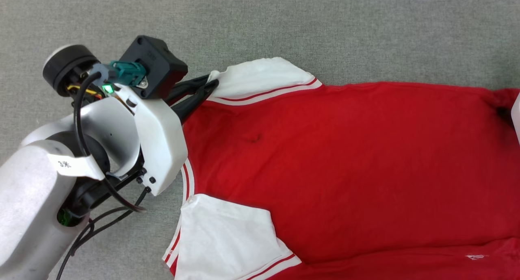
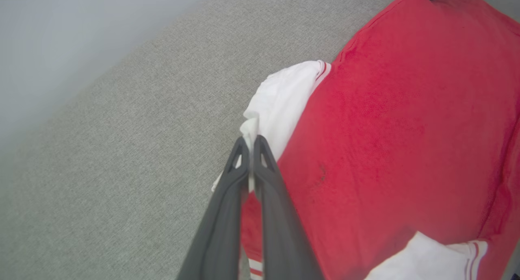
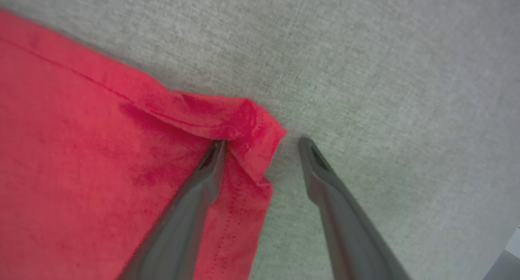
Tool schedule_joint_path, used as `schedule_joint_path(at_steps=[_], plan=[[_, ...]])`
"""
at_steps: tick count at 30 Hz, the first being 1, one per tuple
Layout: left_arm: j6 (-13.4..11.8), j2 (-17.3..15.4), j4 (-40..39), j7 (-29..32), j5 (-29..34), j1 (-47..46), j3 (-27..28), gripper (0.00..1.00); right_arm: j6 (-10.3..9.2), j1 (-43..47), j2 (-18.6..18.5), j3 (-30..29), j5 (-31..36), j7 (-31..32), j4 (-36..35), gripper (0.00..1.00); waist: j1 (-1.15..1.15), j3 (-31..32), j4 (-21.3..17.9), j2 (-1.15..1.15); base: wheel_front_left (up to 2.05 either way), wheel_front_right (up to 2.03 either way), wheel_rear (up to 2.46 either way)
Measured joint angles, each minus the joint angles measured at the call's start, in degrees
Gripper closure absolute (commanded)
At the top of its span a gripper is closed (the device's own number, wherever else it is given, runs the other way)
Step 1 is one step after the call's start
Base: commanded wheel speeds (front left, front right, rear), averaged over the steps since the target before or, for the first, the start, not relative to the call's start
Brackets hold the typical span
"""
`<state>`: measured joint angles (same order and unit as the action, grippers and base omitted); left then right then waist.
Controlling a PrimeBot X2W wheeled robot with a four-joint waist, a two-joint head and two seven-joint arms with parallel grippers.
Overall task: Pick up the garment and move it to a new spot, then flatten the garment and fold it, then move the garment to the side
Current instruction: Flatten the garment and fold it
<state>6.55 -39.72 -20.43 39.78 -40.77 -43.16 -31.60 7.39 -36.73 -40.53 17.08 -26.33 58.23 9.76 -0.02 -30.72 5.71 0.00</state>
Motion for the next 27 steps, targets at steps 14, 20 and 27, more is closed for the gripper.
schedule_joint_path(at_steps=[14,20,27], plan=[[-2.85,-2.05,5.05,-5.34,-1.30,7.83,2.58,1.00,0.11,1.94,3.28,-1.22,-4.02,-12.96,2.80,1.00,0.02,7.01,-1.98,0.00,0.00,0.00,0.00],[-5.78,-3.68,3.36,-6.99,-2.25,15.47,3.09,1.00,0.11,8.67,5.13,-5.76,-4.90,-17.63,-0.68,1.00,0.01,12.02,-3.17,0.00,0.00,0.00,0.00],[-8.86,-5.84,0.43,-8.22,-4.25,25.65,3.25,1.00,0.11,20.59,8.59,-12.57,-5.49,-20.20,-7.73,1.00,0.01,16.95,-3.77,0.00,0.00,0.00,0.00]])
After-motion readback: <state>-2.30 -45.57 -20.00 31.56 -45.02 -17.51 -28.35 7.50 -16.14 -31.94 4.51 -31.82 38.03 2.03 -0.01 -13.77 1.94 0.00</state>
